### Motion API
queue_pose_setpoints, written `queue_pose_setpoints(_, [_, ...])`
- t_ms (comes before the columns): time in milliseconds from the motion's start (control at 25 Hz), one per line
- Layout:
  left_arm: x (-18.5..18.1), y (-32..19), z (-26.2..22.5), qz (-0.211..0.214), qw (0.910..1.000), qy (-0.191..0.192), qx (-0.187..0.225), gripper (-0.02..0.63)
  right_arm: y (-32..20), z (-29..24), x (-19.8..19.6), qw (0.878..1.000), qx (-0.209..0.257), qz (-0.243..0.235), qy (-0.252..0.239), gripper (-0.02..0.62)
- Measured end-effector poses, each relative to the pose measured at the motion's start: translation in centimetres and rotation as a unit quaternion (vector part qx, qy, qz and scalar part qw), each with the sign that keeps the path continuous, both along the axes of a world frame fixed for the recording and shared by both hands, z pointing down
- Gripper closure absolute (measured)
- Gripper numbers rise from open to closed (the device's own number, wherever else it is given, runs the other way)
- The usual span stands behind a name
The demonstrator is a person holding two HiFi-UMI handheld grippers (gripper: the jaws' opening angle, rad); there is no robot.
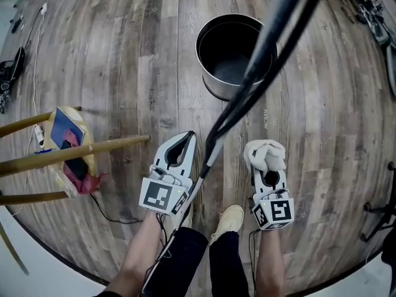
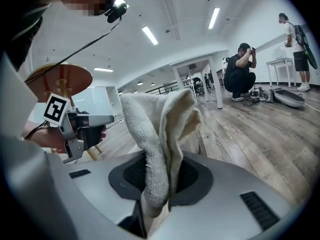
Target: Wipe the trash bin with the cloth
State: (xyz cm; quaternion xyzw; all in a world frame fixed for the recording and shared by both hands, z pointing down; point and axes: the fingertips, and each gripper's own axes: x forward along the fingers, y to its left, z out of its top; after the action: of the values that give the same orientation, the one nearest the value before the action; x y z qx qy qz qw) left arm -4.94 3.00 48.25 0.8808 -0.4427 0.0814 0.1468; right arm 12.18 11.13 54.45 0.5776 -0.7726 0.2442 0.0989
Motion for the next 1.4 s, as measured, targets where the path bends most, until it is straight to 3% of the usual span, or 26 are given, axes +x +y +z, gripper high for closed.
queue_pose_setpoints(400, [0.4, 1.9, -10.8, -0.002, 0.9999, -0.008, 0.009, 0.611, 0.8, -12.7, 0.5, 0.999, 0.042, 0.001, -0.006, 0.502])
queue_pose_setpoints(680, [0.1, -1.7, -16.3, -0.012, 0.9995, 0.002, 0.031, 0.611, -3.8, -18.1, 0.4, 0.998, 0.065, -0.009, 0.001, 0.502])
queue_pose_setpoints(1120, [-0.6, -5.8, -10.9, -0.017, 0.9995, 0.013, 0.024, 0.611, -9.5, -12.0, -1.4, 0.998, 0.062, -0.025, 0.008, 0.502])
queue_pose_setpoints(1400, [-0.9, -8.4, -5.3, -0.002, 0.9994, -0.004, 0.034, 0.611, -13.4, -7.0, -1.9, 0.997, 0.075, -0.033, 0.013, 0.502])
